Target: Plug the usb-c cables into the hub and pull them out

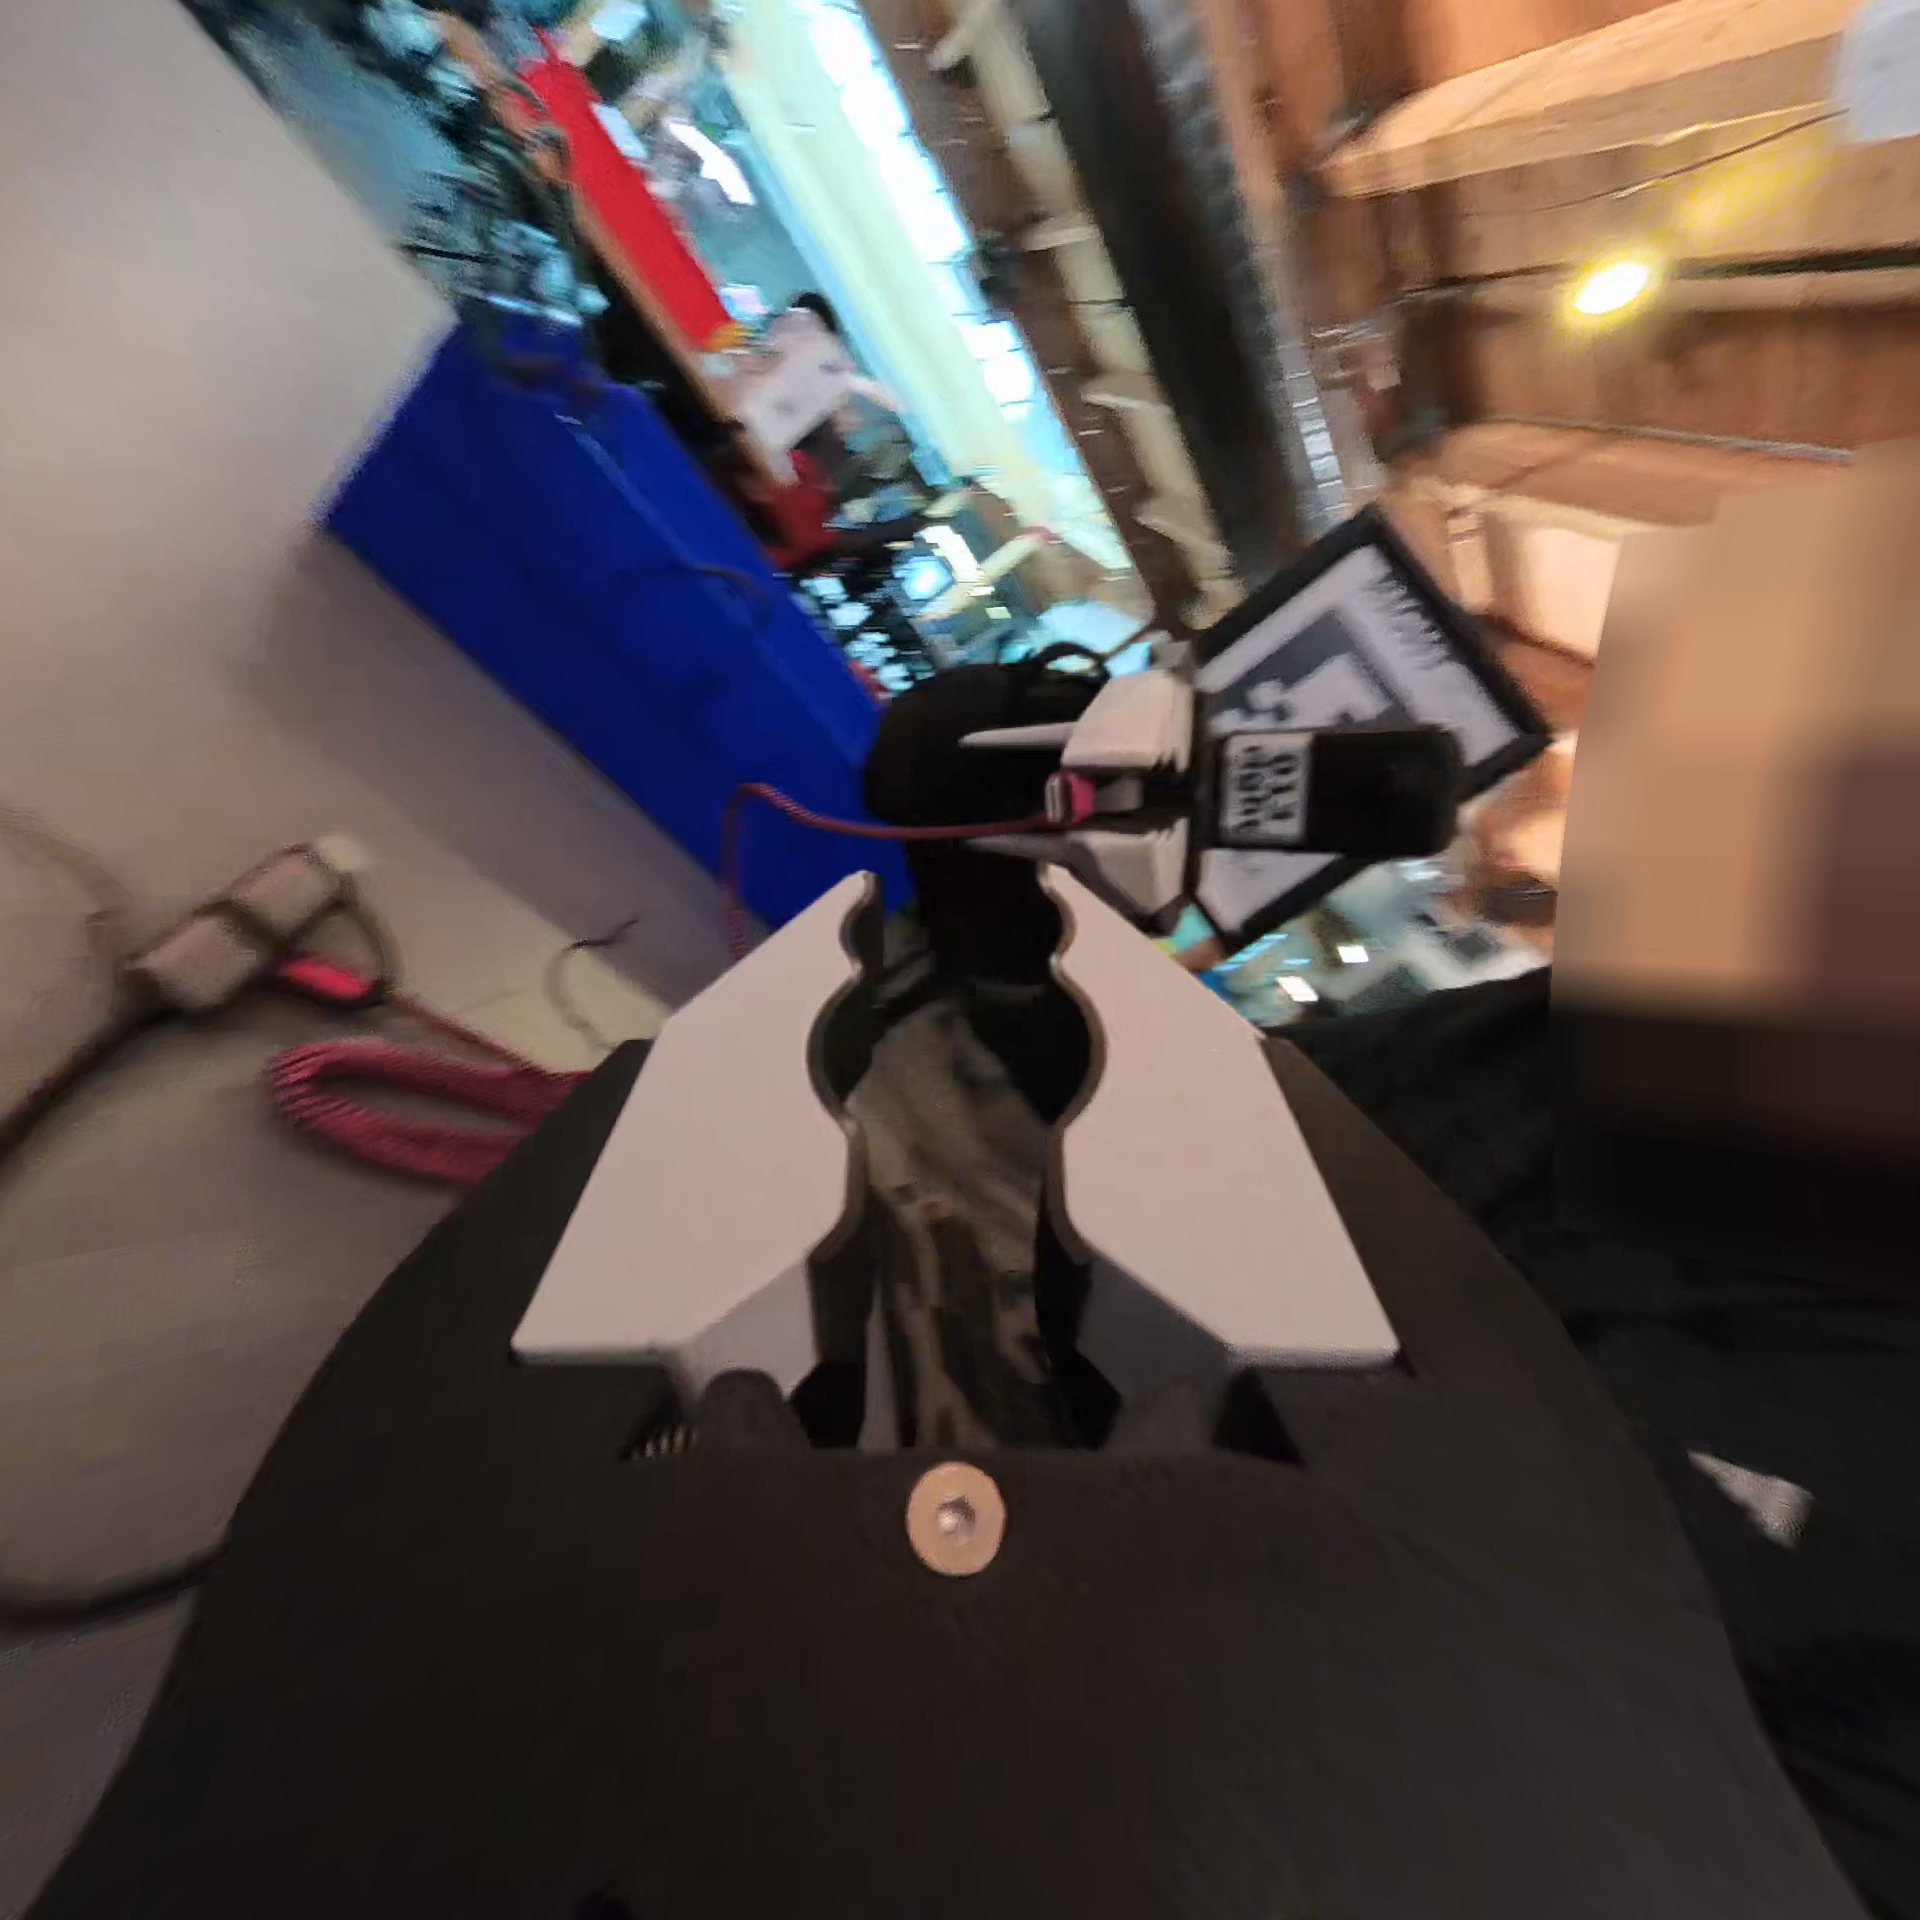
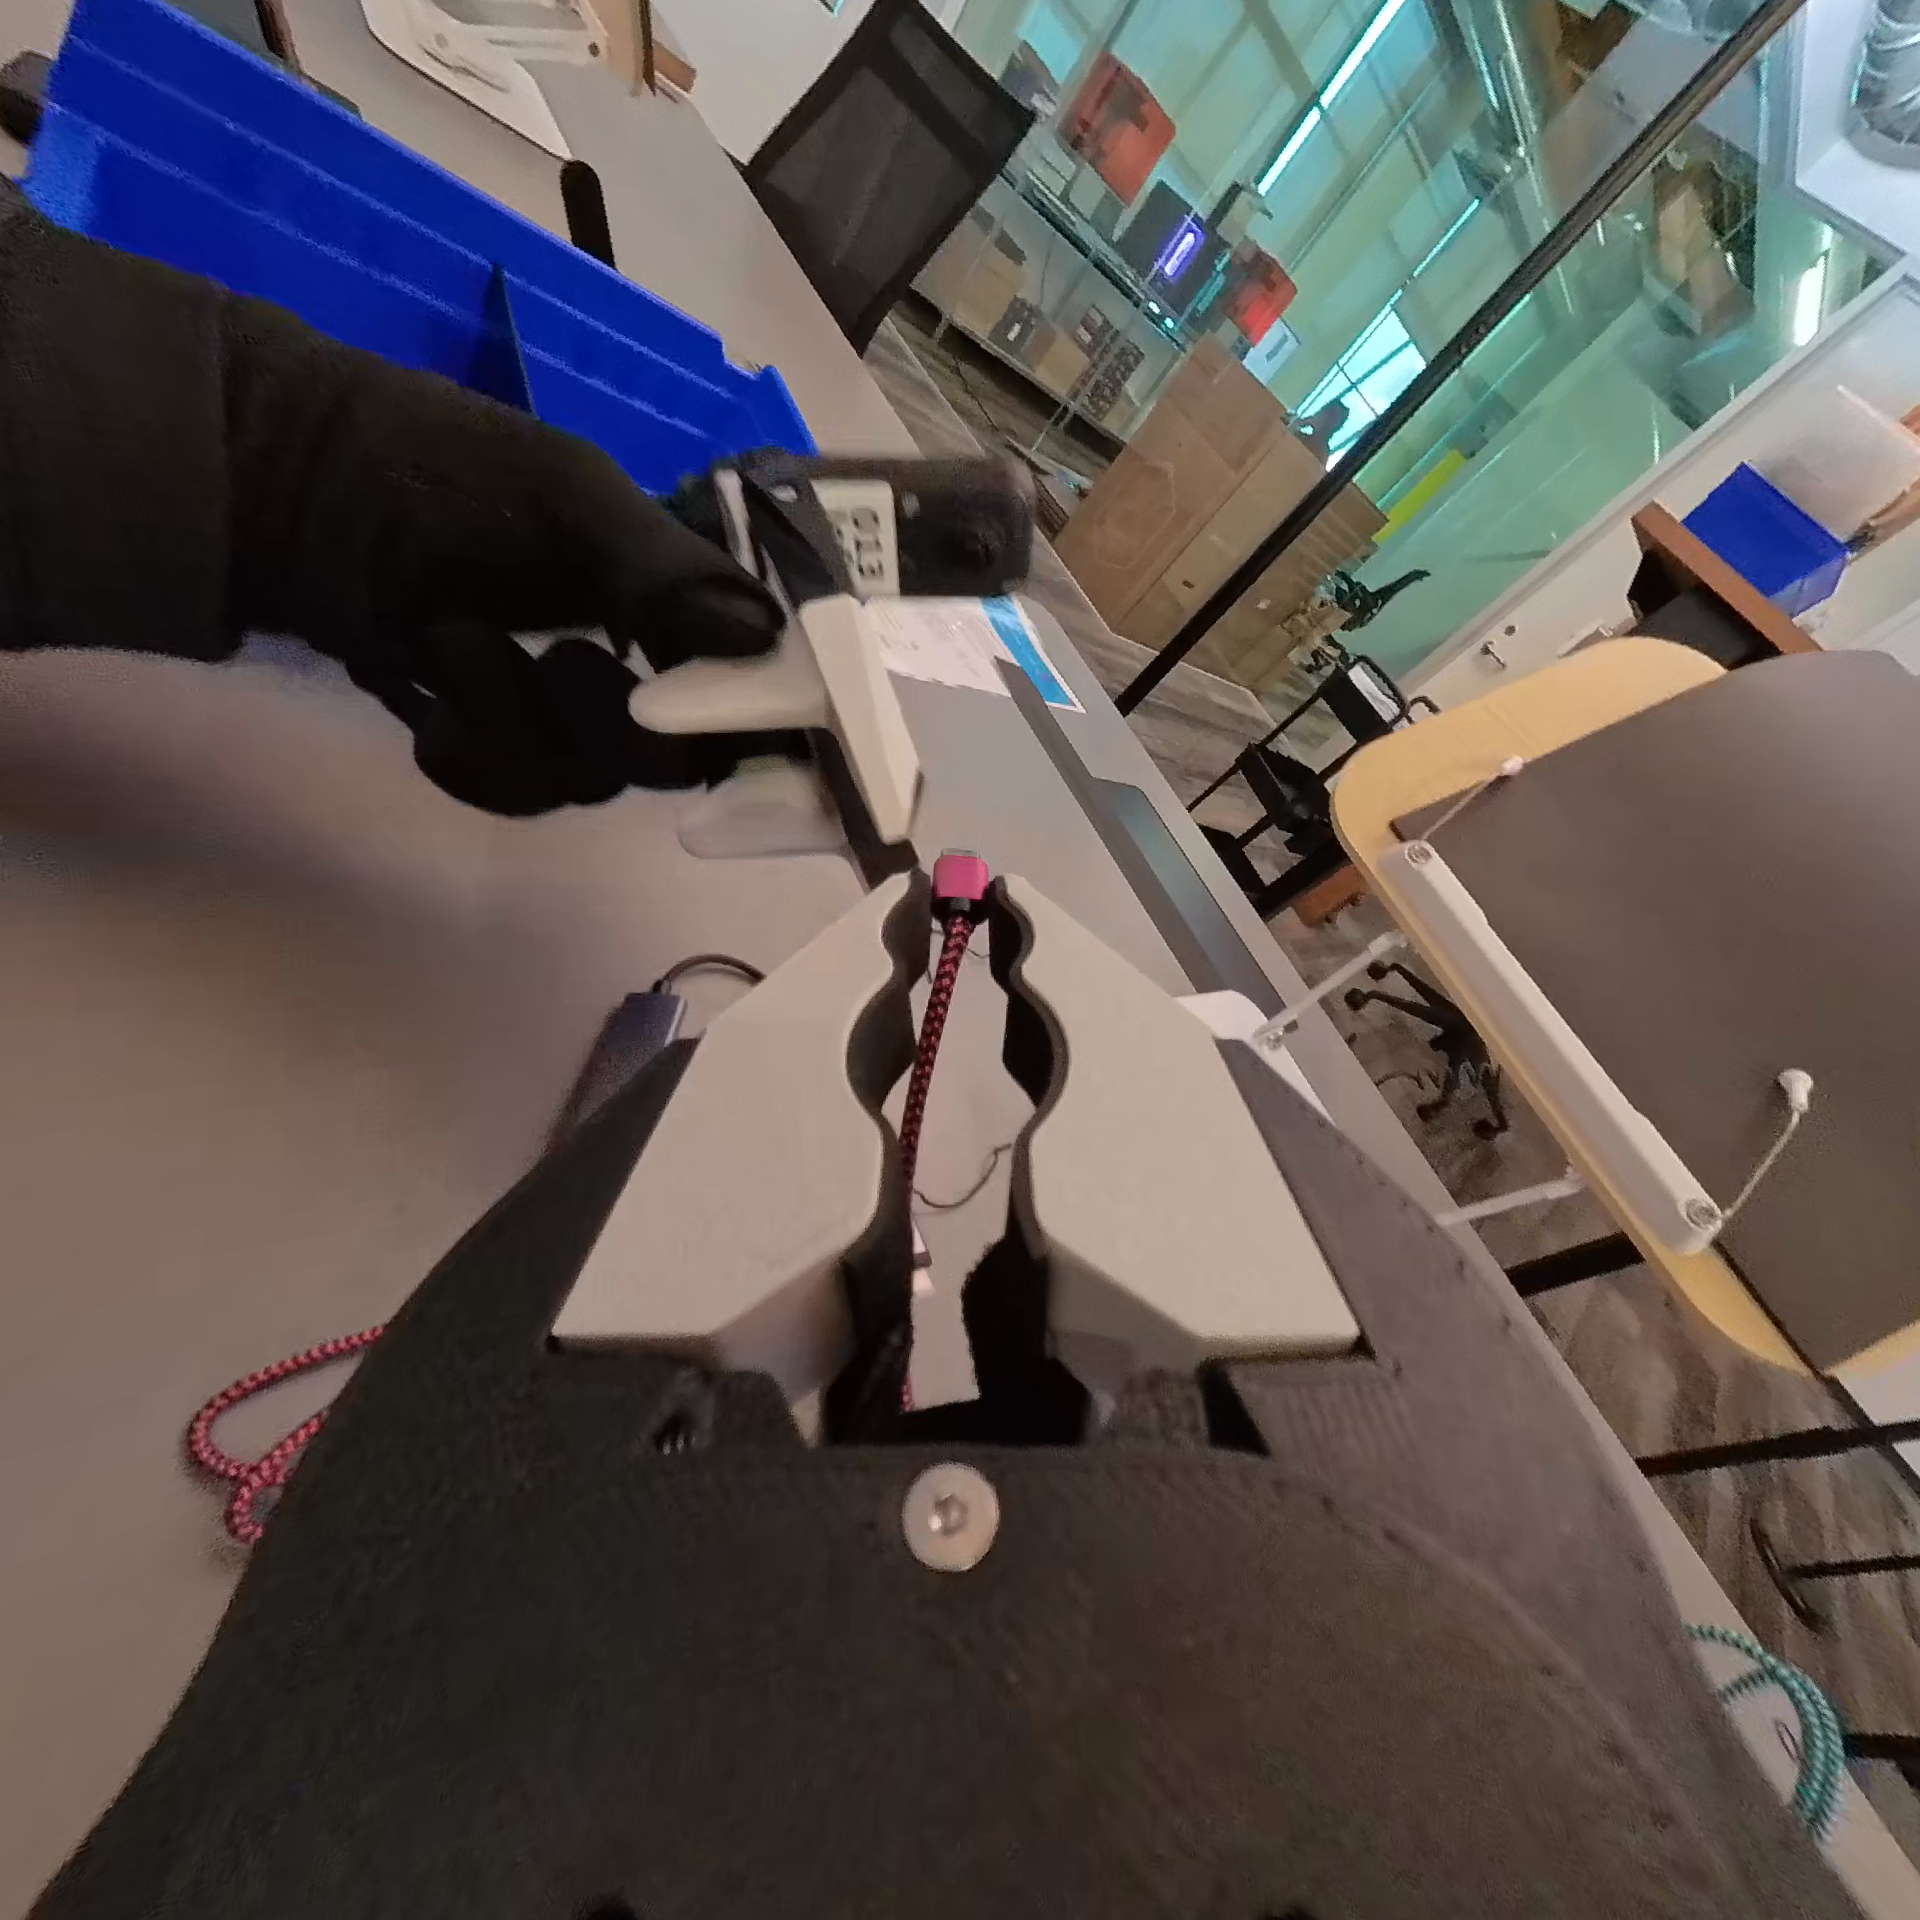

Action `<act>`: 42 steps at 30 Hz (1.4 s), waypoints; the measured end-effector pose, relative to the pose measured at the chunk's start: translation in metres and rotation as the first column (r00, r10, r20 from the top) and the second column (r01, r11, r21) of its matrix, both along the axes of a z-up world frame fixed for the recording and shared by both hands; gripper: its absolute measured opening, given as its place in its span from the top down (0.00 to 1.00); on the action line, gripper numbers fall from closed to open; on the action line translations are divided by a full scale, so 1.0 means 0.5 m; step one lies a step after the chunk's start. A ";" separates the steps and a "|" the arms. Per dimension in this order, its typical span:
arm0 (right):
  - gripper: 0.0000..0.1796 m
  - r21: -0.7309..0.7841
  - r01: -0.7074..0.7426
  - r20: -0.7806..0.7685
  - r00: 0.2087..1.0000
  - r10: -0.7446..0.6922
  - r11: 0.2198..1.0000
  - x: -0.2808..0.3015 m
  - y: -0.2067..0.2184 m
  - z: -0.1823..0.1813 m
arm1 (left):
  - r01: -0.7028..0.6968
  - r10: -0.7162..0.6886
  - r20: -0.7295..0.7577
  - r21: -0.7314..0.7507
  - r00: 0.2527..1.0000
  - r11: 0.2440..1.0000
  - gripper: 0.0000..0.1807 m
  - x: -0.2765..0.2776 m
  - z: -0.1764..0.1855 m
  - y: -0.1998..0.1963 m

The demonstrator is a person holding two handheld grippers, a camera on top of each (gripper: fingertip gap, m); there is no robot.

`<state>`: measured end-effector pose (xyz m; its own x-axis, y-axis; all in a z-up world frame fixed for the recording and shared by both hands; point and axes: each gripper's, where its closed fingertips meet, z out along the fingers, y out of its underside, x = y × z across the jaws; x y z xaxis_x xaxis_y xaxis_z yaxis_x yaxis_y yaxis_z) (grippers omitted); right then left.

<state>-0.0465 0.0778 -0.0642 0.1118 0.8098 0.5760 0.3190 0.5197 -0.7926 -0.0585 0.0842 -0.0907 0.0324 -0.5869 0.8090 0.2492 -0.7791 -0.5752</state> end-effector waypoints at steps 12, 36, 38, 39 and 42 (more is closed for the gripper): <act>0.96 -0.059 0.056 0.003 0.998 -0.056 0.997 0.027 0.045 -0.021 | 0.466 0.023 -0.973 0.130 0.228 0.875 0.75 -0.009 -0.252 -0.043; 0.96 -0.088 0.114 0.078 0.991 -0.108 0.990 0.022 0.062 -0.058 | -0.062 0.008 -0.552 -0.080 0.834 0.995 0.88 -0.029 -0.147 0.016; 0.96 -0.090 0.123 0.108 0.988 -0.113 0.988 0.011 0.059 -0.077 | -0.094 0.040 -0.516 -0.078 0.856 0.992 0.89 -0.028 -0.134 0.016; 0.95 -0.093 0.129 0.117 0.986 -0.118 0.987 0.007 0.059 -0.085 | -0.119 0.061 -0.514 -0.079 0.856 0.990 0.89 -0.029 -0.133 0.018; 0.95 -0.095 0.124 0.129 0.985 -0.112 0.988 -0.005 0.050 -0.095 | -0.162 0.106 -0.477 -0.078 0.872 0.984 0.89 -0.026 -0.122 0.024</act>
<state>-0.0492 0.1029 -0.1115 0.1435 0.8507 0.5057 0.4717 0.3904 -0.7906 -0.0713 0.0961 -0.1515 0.4966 -0.4563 0.7383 0.0781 -0.8237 -0.5616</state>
